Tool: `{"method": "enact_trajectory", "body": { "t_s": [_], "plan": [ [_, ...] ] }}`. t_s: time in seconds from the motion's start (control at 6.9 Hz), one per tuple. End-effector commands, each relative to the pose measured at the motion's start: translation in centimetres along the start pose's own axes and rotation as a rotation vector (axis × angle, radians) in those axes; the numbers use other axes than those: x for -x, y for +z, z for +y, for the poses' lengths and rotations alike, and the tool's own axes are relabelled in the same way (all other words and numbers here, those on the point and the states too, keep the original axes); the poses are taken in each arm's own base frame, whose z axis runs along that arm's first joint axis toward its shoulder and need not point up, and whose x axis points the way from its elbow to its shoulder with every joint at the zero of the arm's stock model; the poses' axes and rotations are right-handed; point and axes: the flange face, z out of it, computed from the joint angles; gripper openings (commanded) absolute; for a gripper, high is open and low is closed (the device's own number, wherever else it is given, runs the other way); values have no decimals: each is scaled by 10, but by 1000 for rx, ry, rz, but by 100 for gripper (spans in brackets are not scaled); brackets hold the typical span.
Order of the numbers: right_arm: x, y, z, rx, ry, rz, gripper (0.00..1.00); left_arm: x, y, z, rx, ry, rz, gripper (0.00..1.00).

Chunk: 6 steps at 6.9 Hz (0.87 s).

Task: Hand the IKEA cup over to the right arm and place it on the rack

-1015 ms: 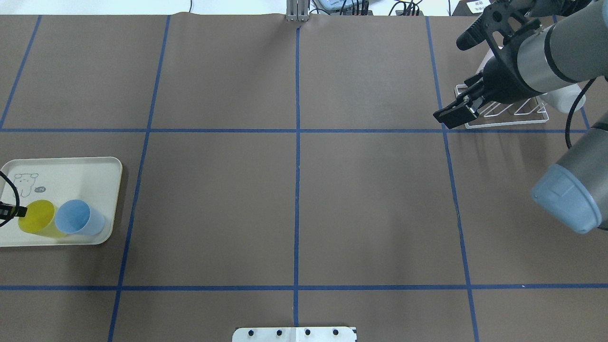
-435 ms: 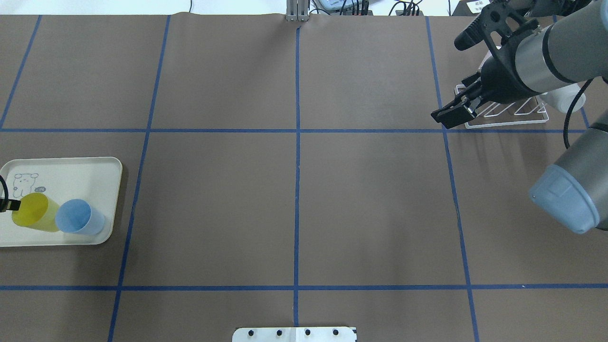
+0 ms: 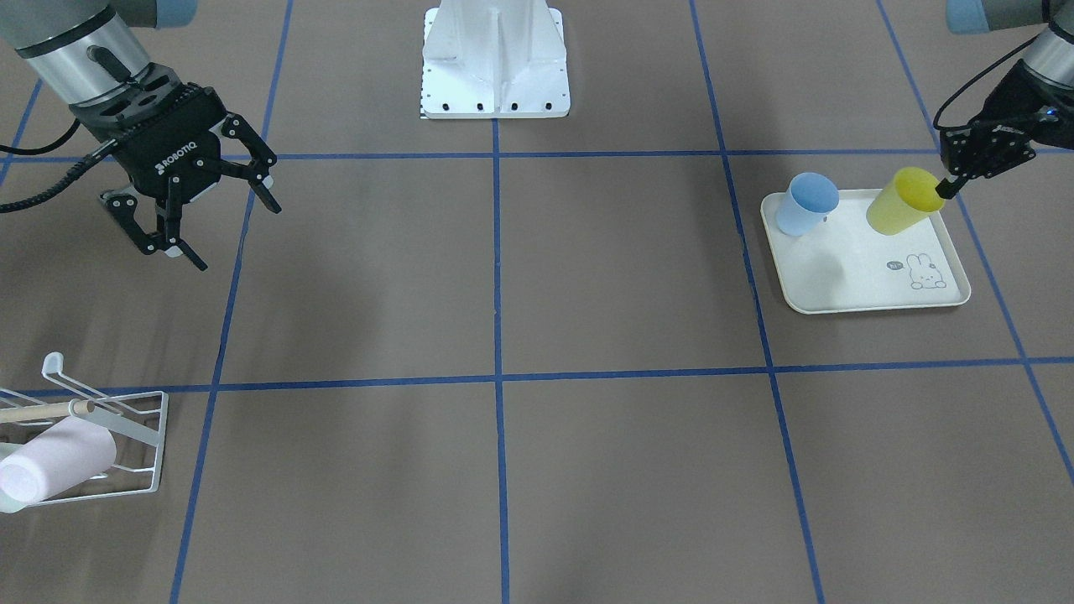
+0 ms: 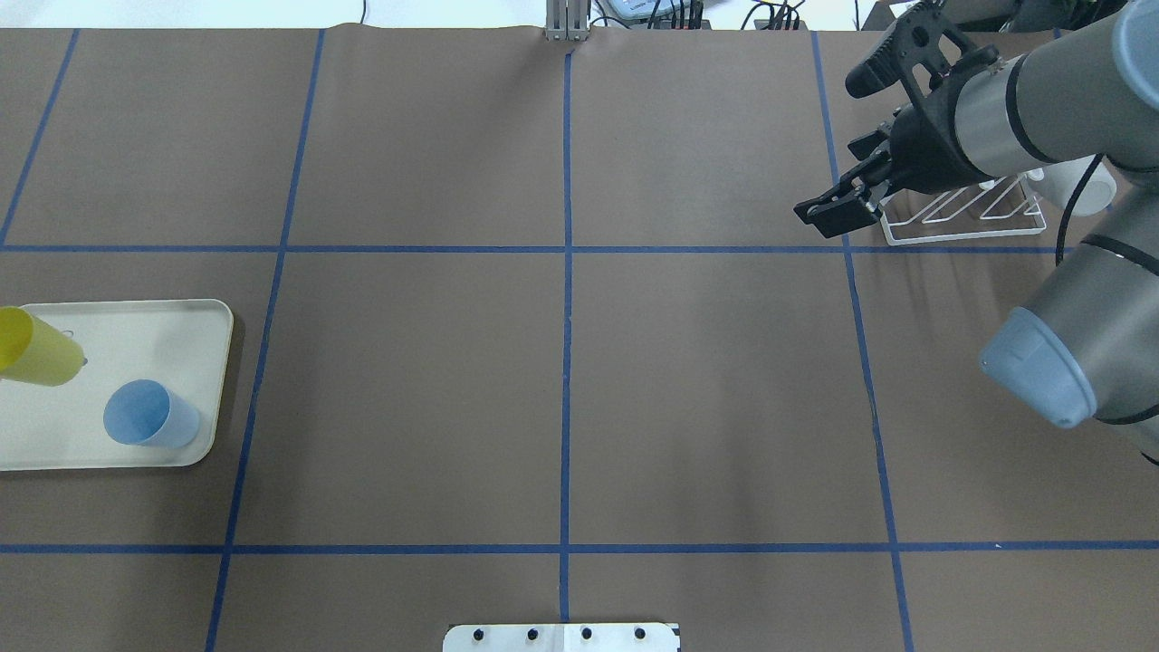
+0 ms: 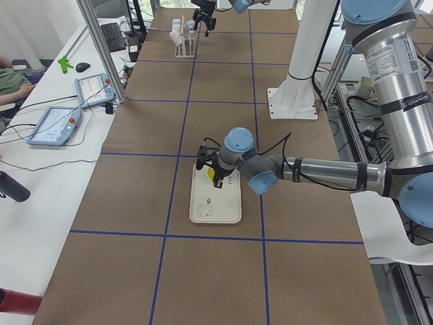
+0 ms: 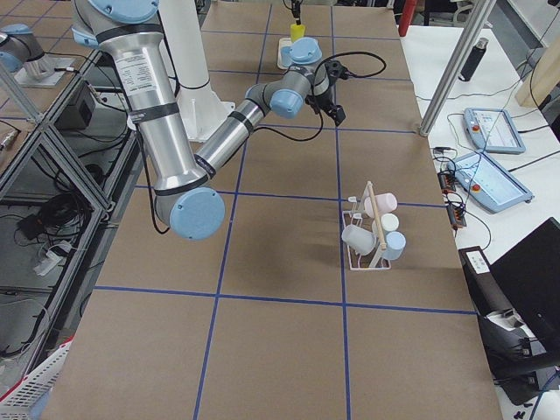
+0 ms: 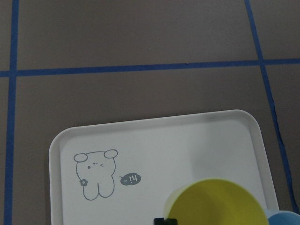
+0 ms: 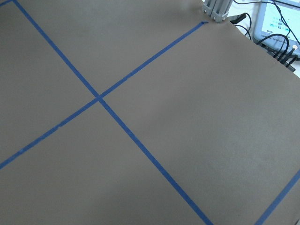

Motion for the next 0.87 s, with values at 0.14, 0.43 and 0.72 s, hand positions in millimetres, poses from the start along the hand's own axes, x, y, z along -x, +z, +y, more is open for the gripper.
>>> {"method": "enact_trajectory", "body": {
  "t_s": [0.14, 0.43, 0.72],
  "plan": [
    [27, 24, -4, -149, -98, -12, 98, -60, -48, -74, 48, -114, 173, 0],
    [72, 49, -35, -259, -134, 7, 98, -134, -83, -108, 66, -272, 311, 0],
    [146, 58, -87, -391, -55, 33, 99, -185, -106, -129, 117, -351, 406, 0]
  ]
}}
